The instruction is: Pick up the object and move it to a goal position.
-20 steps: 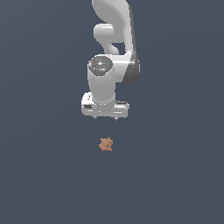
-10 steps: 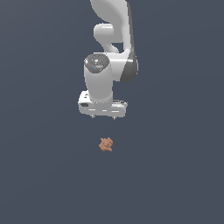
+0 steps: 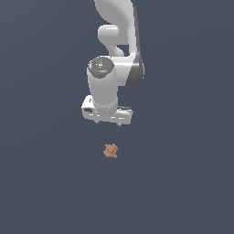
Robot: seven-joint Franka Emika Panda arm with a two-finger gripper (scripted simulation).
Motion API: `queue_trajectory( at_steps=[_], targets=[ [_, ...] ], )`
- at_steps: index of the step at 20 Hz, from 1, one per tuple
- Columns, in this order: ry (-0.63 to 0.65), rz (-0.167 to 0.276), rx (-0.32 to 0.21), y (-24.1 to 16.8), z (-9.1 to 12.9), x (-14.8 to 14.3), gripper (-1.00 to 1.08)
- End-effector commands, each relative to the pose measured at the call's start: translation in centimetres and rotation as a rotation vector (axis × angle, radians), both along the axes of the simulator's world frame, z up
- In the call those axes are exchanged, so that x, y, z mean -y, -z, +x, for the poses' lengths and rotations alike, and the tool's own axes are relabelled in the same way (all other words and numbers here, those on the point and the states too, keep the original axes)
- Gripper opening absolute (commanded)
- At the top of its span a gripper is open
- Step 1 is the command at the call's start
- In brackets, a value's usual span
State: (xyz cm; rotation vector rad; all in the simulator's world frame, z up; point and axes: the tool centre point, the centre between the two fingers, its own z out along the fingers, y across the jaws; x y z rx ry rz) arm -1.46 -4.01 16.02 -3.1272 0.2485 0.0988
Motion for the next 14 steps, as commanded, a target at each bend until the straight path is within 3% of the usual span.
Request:
queue_trajectory(
  at_steps=[1, 14],
  targets=[
    [0.033, -0.001, 0.001, 0.2, 0.2, 0.0, 1.0],
    [0.332, -0.011, 0.008, 1.6, 2.0, -0.1, 1.0]
  ],
)
